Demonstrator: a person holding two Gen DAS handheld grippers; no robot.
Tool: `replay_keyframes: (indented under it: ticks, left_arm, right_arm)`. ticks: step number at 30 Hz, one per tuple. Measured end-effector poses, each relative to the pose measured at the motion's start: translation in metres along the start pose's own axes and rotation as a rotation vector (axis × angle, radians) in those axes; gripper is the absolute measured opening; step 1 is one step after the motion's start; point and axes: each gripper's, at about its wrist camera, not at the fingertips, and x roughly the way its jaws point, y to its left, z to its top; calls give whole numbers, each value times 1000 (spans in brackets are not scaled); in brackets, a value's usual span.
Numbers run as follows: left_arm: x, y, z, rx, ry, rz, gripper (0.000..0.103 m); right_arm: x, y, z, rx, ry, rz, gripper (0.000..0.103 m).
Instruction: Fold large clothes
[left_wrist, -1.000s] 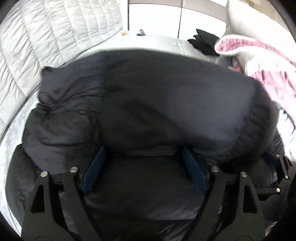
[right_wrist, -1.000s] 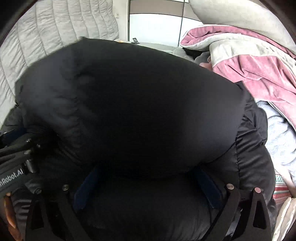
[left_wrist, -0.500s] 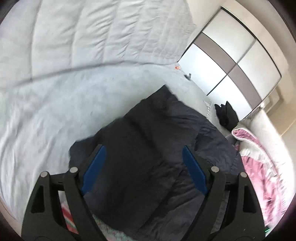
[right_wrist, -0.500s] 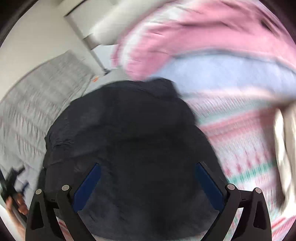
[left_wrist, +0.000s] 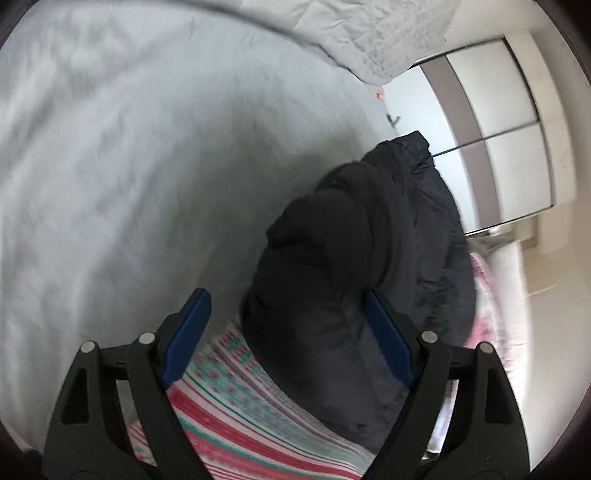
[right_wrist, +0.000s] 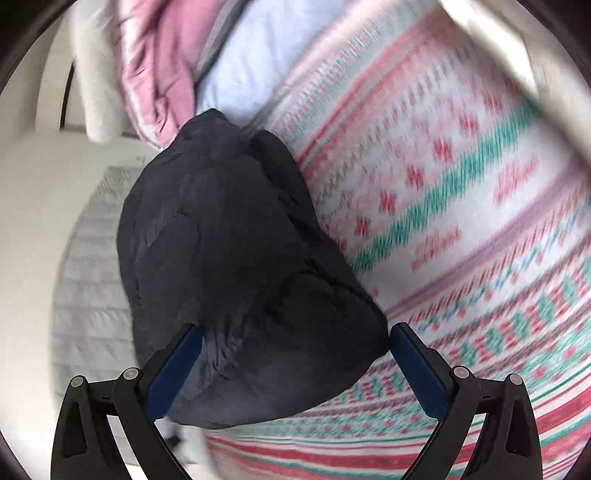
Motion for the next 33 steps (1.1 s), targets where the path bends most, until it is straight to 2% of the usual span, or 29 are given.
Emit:
replay_keyframes:
  ticks: [4,6,9,11,15,19,20,21,23,24,25,26,28,31,33]
  left_arm:
    - [7,7,-8,-4,6,-6,87]
    - [14,9,-14,-21,36,-18,88]
    - [23,9,-17,-61,72,-117,88]
    - [28,4,-15,-54,77,-141,89]
    - [39,5,-11,-56,63,-115,96]
    - [59,6,-11,-111,94,-145,97]
    - [62,5,-10,-123,86,-164,97]
    - [62,5,-10,-129,77,-173,97]
    - [62,-2,-9,-116,51,-187,80]
    - [59,-5,-10,-92,44,-185,66]
    - [57,-10,-10,-63,36,-178,52]
    - [54,-18,-10,-27,25,-164,45]
    - [45,-29,-12,22,-4,-155,28]
    - [29,-41,-15,61,-49,-142,16]
    - [14,-47,-18,80,-79,-148,14]
  right_arm:
    - [13,-2,-1,32,20,38,102]
    - [24,-2,-1,44,20,51,102]
    - [38,4,2,33,37,72,102]
    - [40,8,8,20,38,100,102]
    - [46,6,23,22,3,132,102]
    - [59,14,24,-1,-1,129,102]
    - [58,19,24,-20,-26,118,100]
    - [55,28,22,-55,-60,112,93]
    - [56,44,23,-103,-71,128,52]
    - [52,49,22,-117,-75,138,44]
    - [50,53,23,-132,-80,137,32]
    - [44,58,22,-152,-89,132,24]
    - [32,65,20,-177,-108,140,17]
    - [7,82,12,-239,-148,165,13]
    - [-11,93,1,-299,-170,166,12]
